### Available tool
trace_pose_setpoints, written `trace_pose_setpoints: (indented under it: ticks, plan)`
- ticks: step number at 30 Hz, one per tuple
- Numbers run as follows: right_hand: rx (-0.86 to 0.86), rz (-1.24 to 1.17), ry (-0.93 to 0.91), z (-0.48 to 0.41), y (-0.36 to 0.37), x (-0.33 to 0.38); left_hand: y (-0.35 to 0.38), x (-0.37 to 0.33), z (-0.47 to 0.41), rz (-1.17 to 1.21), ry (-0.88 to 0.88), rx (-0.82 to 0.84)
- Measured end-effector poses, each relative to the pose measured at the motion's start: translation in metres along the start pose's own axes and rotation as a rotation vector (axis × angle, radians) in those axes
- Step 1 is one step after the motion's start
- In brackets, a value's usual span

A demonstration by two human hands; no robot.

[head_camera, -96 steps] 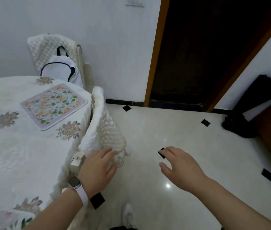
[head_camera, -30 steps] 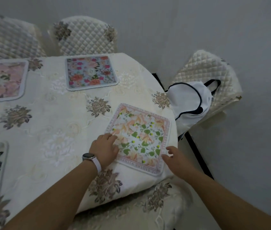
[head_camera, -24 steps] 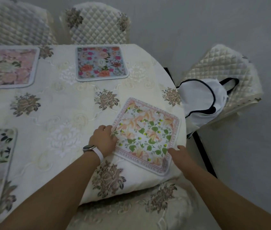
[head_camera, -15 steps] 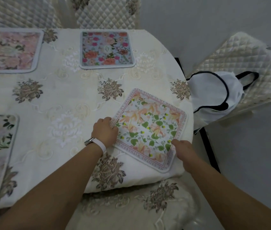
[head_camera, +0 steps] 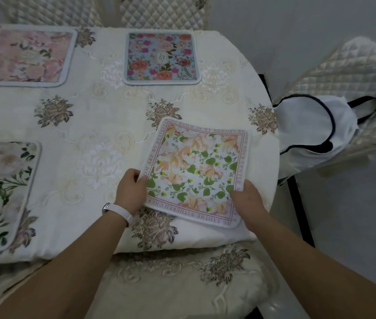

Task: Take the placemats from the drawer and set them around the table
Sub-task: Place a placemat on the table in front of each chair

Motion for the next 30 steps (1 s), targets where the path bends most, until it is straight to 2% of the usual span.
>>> trace_pose_setpoints:
  ticks: [5, 9, 17, 25, 27, 30]
  plan:
    - [0.110, 0.035, -0.040, 0.007, 0.042, 0.013, -0.045, 0.025, 0.017, 0.024, -0.031, -0.089]
    - [0.126, 0.090, -0.095, 0.013, 0.060, 0.018, -0.068, 0.045, 0.030, 0.051, -0.073, -0.110]
    - [0.100, 0.158, -0.115, 0.016, 0.060, 0.006, -0.067, 0.074, 0.048, -0.243, 0.003, -0.036]
    - [0.054, 0.247, -0.163, 0.015, 0.062, 0.009, -0.072, 0.083, 0.046, -0.398, 0.010, -0.073]
    - [0.008, 0.324, -0.214, 0.015, 0.060, 0.012, -0.074, 0.078, 0.046, -0.484, 0.092, -0.119]
    - [-0.050, 0.565, -0.363, 0.019, 0.061, 0.019, -0.061, 0.063, 0.045, -0.613, 0.339, -0.102]
Point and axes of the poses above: each hand's wrist, its own z-axis away from the middle knuckle, its own y-axis out of the palm, x = y × z, the point moved 8 cm from there along -z, towards the middle knuckle
